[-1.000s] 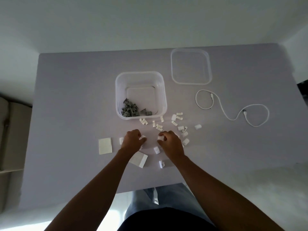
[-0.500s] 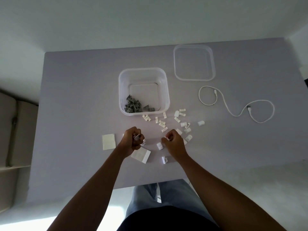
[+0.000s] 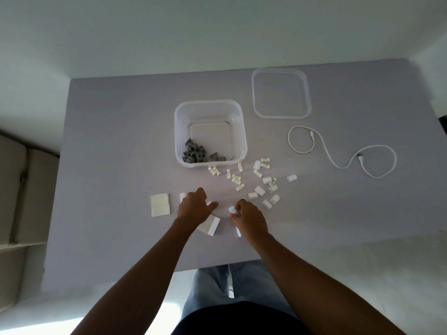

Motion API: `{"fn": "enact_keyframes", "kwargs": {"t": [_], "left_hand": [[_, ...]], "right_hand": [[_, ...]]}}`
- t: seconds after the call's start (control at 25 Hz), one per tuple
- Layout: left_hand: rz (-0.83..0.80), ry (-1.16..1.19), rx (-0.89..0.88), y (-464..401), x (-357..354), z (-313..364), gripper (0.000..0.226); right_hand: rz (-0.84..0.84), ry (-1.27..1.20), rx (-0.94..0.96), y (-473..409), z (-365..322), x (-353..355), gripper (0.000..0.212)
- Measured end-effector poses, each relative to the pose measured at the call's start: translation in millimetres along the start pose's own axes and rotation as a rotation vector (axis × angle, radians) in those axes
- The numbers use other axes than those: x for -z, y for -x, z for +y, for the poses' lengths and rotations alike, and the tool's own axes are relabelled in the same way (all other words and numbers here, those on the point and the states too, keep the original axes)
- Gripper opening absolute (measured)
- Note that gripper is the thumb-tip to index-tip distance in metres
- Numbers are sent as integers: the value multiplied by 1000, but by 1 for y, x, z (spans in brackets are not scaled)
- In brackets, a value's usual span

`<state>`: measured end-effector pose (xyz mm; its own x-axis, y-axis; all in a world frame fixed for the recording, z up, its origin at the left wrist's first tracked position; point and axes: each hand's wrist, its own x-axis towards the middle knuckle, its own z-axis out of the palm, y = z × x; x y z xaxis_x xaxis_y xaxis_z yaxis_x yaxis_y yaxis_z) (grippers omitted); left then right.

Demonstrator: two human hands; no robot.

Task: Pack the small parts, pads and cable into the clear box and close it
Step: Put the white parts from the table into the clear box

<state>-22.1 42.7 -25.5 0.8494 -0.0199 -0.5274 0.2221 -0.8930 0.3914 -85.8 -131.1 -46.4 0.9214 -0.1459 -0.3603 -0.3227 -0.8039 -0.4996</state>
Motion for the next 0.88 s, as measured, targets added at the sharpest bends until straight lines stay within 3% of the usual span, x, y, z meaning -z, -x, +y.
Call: {"fn": "enact_keyframes", "kwargs": {"t": [0.12,0.28,0.36,0.48,0.6,0.72,0.88], "left_hand": [[6,-134,-37,-3,-4,6,45],[-18,9,-7,-10,-6,4,26],[-120,312,95,-13,1,6,25],[-400,1070,249,-2,27,15,24],[-551,1575,204,2,52,22,24],[-630,1817,103,-12,75,33,25],[-640,1748,79,-43,95,57,33]], "right_hand": [[29,37,-26,-4,-1,-1,24],[-10,-233,-191,-11,-6,8,19],[-23,-433,-261,-17,-11,20,16],[-118,-898,-440,-25,-23,44,16],[-230,-1287,-468,-32,-28,68,20],[-360,-1464,-356,-45,-37,90,21],[-418,-1459,-235,-72,-54,120,16]]}}
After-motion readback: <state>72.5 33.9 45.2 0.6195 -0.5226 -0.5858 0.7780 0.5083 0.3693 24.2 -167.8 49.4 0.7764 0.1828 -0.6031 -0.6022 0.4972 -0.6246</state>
